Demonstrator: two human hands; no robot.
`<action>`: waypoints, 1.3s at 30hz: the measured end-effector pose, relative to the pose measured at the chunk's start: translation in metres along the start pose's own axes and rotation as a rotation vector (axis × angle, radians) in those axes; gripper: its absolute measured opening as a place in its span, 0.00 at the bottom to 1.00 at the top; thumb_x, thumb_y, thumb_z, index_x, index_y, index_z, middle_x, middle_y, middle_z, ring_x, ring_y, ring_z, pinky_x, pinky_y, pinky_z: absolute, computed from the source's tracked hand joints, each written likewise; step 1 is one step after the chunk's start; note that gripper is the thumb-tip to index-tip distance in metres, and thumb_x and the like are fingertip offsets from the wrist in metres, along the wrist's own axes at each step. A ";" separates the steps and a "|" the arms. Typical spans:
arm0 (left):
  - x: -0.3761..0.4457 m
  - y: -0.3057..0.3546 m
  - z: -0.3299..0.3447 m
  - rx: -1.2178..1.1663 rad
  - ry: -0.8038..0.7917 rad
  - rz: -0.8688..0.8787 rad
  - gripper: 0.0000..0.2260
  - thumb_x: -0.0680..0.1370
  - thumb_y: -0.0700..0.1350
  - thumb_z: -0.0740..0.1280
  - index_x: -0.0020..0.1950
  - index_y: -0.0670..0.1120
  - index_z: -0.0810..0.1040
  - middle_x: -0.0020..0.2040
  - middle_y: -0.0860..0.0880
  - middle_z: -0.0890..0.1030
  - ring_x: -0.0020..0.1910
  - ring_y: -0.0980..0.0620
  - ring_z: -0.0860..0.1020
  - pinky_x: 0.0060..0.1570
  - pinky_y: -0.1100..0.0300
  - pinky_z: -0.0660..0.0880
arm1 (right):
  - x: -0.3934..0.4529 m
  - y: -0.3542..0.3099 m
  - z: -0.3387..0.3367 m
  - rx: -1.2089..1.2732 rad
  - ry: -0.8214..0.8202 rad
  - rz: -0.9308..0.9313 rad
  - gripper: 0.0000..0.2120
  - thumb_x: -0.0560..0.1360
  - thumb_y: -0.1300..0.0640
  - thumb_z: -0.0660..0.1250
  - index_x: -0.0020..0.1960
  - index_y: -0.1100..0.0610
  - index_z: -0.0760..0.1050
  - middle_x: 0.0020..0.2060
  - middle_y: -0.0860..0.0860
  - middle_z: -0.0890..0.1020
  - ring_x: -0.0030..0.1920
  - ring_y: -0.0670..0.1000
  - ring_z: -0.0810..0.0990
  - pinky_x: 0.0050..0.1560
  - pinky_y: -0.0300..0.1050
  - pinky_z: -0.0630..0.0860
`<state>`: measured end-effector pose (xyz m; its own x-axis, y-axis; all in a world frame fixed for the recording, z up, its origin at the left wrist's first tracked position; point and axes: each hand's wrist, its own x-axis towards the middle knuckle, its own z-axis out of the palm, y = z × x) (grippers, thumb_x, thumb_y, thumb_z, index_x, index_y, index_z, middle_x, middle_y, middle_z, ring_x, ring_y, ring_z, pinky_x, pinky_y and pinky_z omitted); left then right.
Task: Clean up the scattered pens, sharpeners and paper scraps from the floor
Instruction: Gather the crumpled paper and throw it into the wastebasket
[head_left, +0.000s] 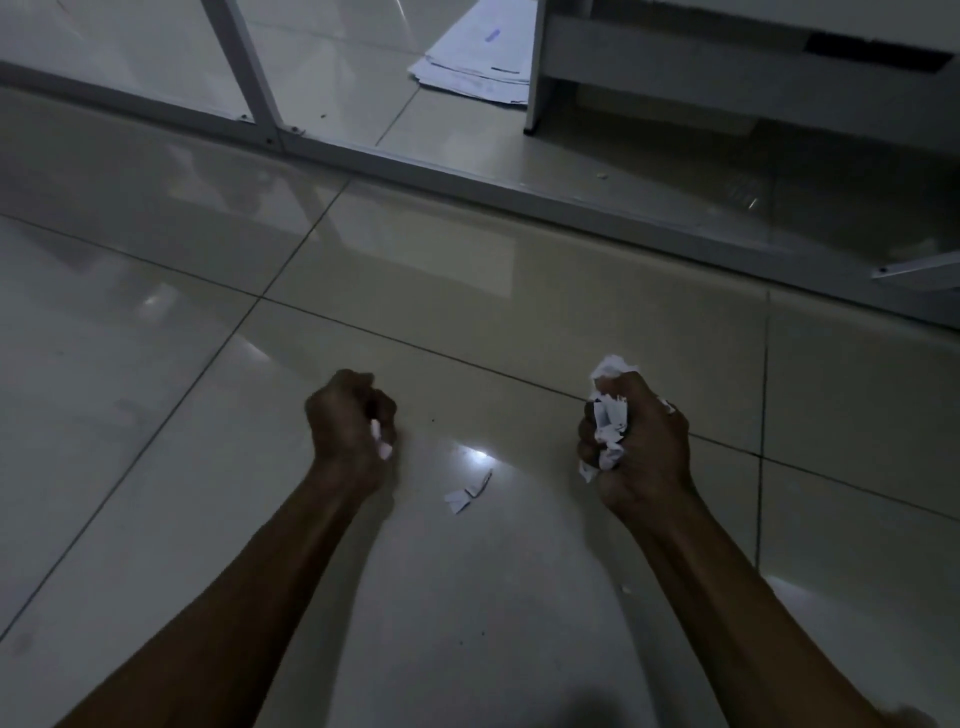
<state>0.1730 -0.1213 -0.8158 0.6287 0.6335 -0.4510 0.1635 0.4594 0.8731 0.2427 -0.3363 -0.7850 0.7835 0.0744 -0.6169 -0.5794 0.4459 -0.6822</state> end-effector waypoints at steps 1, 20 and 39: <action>-0.003 0.008 -0.005 -0.282 -0.113 -0.188 0.15 0.69 0.42 0.60 0.22 0.47 0.64 0.23 0.49 0.64 0.18 0.54 0.60 0.18 0.68 0.54 | 0.000 -0.001 -0.002 0.006 -0.010 0.000 0.14 0.75 0.58 0.67 0.32 0.54 0.67 0.25 0.50 0.68 0.17 0.43 0.64 0.19 0.30 0.59; -0.034 -0.030 0.000 0.941 -0.135 0.256 0.19 0.68 0.60 0.58 0.30 0.45 0.69 0.26 0.50 0.70 0.26 0.50 0.70 0.32 0.59 0.67 | 0.014 0.010 -0.028 0.107 -0.074 0.136 0.19 0.78 0.49 0.63 0.29 0.51 0.72 0.22 0.43 0.75 0.19 0.40 0.65 0.20 0.32 0.54; -0.048 -0.060 0.025 1.231 -0.458 0.817 0.21 0.80 0.51 0.57 0.27 0.49 0.66 0.22 0.52 0.67 0.20 0.51 0.67 0.26 0.57 0.70 | 0.010 -0.007 -0.085 0.144 -0.026 0.080 0.25 0.77 0.47 0.62 0.23 0.51 0.75 0.22 0.43 0.73 0.21 0.41 0.63 0.28 0.38 0.47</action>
<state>0.1521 -0.1947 -0.8416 0.9894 0.1045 0.1013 0.0306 -0.8299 0.5571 0.2357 -0.4144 -0.8200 0.7427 0.1368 -0.6555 -0.6036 0.5607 -0.5668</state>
